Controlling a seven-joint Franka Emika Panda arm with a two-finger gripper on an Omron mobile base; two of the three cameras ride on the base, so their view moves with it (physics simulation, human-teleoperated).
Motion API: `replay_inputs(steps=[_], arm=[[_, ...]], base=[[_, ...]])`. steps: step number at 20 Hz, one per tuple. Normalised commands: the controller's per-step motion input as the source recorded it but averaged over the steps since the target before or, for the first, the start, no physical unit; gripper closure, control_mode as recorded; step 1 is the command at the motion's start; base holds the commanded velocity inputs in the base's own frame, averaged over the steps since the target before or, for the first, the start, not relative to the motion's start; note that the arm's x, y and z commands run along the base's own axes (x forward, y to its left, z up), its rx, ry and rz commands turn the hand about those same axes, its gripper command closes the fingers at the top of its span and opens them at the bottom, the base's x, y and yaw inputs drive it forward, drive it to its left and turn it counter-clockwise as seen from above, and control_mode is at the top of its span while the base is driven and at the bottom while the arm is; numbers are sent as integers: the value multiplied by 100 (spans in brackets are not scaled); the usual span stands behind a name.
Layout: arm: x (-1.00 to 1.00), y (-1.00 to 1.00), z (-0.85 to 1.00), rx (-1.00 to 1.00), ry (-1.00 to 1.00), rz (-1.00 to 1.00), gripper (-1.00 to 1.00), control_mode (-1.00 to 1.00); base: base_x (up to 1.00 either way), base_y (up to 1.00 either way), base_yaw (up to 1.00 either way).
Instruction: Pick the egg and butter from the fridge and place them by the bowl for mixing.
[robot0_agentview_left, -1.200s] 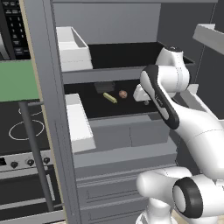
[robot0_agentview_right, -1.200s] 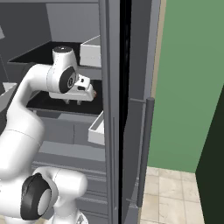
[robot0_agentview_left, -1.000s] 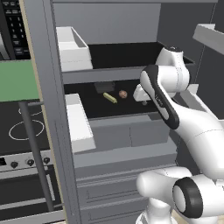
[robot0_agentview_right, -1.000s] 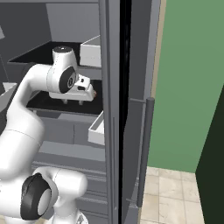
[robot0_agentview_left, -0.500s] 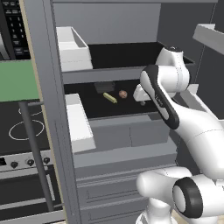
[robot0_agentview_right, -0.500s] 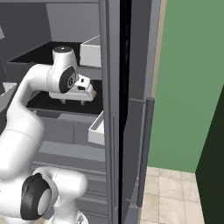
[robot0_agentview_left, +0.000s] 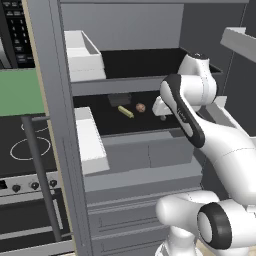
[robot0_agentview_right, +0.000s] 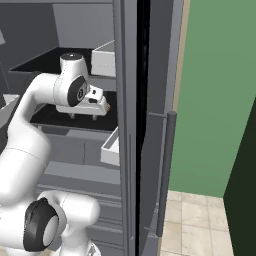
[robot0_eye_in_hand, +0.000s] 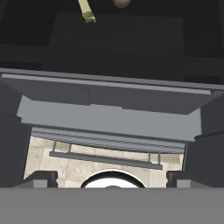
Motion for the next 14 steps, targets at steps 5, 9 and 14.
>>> replay_inputs(steps=[5, 9, 14], arm=[[3, 0, 0, 0, 0, 0, -100, -100], [41, 9, -15, 4, 0, 0, -100, -100], [38, 8, -36, 13, 0, 0, -100, -100]], base=[[0, 0, 0], [0, 0, 0], [0, 0, 0]])
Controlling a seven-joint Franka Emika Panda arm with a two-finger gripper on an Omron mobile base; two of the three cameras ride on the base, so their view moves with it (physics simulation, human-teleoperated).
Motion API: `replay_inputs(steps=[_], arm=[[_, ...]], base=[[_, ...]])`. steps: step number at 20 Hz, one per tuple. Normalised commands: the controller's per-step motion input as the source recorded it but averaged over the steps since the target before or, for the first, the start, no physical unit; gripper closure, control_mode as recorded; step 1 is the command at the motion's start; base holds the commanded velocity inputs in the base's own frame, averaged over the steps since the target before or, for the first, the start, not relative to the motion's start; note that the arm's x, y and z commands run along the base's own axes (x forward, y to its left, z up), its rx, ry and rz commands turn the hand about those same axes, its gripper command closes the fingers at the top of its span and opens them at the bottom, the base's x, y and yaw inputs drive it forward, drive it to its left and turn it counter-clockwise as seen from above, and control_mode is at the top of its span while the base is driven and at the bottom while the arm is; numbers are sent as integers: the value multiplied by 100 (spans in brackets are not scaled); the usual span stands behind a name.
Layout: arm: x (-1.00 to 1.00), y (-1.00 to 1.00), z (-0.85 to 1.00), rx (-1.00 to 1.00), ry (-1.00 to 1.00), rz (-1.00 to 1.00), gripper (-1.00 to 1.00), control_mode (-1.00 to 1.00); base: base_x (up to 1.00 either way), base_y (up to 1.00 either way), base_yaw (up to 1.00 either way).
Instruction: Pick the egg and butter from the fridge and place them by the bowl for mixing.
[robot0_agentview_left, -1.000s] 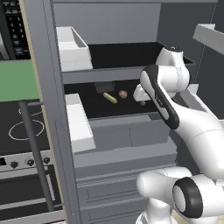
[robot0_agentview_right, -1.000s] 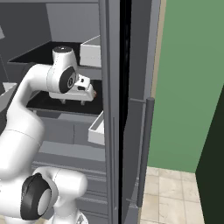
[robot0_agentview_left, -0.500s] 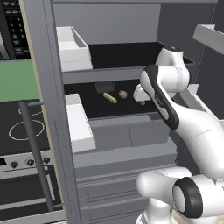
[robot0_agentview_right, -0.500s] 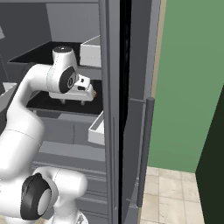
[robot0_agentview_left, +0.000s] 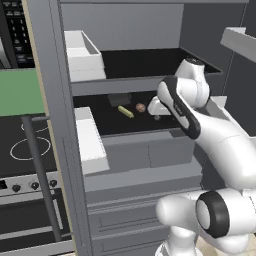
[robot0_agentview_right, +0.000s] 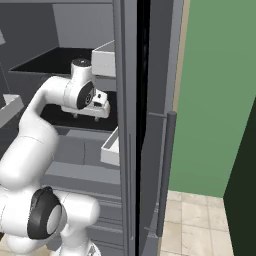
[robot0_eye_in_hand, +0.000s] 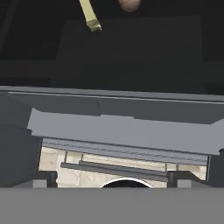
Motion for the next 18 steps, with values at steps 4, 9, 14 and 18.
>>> replay_inputs(steps=[4, 9, 14, 18], arm=[[29, 19, -41, 8, -1, 0, -100, -100], [6, 33, -21, 0, -10, 0, -100, -100], [0, 44, 0, -17, -25, 0, -100, -100], [0, 29, 0, -8, -25, 0, -100, -100]], base=[[0, 0, 0], [0, 0, 0], [0, 0, 0], [0, 0, 0]])
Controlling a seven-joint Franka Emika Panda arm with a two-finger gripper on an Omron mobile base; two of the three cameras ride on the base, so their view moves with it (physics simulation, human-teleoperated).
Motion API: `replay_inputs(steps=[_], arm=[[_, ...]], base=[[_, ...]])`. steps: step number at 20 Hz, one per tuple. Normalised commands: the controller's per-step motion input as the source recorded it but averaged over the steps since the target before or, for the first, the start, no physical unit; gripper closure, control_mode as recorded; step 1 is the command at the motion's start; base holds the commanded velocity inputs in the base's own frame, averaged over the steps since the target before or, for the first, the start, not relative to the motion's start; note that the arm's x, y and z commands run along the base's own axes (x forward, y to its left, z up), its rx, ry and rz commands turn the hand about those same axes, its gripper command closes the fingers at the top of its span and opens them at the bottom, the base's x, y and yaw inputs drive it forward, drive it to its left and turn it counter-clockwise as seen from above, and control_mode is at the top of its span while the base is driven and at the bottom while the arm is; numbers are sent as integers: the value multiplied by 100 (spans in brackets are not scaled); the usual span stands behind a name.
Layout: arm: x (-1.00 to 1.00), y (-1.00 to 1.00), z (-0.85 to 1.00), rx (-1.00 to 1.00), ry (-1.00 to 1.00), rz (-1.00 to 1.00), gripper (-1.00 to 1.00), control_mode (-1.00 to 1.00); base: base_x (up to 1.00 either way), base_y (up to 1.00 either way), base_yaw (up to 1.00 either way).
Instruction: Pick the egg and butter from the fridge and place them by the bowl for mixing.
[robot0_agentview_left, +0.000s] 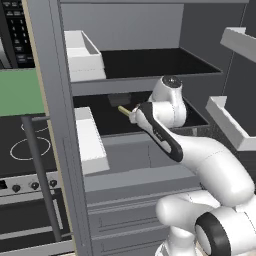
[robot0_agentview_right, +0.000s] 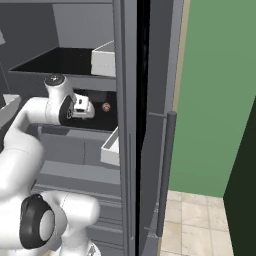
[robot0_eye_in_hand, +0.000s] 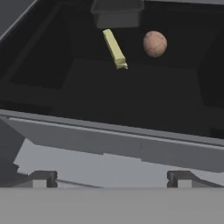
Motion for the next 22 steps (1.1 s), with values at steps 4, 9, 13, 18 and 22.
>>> replay_inputs(steps=[4, 9, 13, 18, 22], arm=[[0, 4, 0, 1, -10, 0, -100, -100], [0, 0, 0, 2, -1, 0, -100, -100], [3, 0, 0, 0, 0, 0, -100, -100], [17, 0, 0, 0, 2, -1, -100, -100], [50, 0, 0, 0, 3, -1, -100, -100]], base=[[0, 0, 0], [0, 0, 0], [0, 0, 0], [0, 0, 0], [0, 0, 0]])
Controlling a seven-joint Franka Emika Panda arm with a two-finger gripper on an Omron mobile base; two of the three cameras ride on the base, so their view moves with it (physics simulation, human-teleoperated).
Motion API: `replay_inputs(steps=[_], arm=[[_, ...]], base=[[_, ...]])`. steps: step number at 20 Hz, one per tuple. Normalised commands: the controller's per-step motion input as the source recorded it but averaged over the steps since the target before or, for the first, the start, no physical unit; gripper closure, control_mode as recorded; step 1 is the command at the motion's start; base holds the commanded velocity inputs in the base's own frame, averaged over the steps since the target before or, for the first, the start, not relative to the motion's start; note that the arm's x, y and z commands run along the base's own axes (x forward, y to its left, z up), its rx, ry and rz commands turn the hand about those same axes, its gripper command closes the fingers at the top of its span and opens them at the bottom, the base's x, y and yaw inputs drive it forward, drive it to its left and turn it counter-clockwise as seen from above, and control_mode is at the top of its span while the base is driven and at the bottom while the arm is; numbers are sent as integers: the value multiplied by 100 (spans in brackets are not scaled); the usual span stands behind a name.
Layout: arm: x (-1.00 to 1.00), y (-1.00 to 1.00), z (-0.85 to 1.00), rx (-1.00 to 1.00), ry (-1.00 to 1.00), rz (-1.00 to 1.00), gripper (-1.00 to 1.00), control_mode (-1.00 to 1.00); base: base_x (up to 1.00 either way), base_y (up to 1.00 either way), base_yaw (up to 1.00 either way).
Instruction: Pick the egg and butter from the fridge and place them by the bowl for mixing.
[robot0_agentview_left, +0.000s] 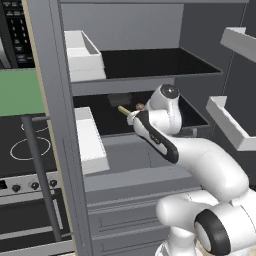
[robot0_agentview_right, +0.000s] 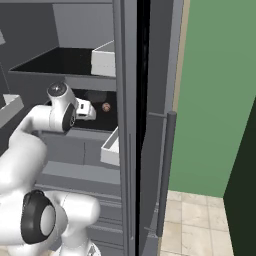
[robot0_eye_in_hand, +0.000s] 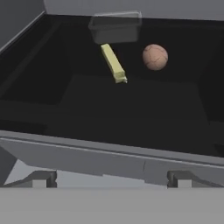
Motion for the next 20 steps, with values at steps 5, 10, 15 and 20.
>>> replay_inputs(steps=[5, 10, 15, 20], arm=[[50, 0, 0, 0, 1, 0, -100, -100], [48, 0, 0, 0, 0, 0, -100, -100], [39, 2, 0, 0, 0, 0, -100, -100], [25, 1, -3, 0, 0, 0, -100, -100]], base=[[0, 0, 0], [0, 0, 0], [0, 0, 0], [0, 0, 0]])
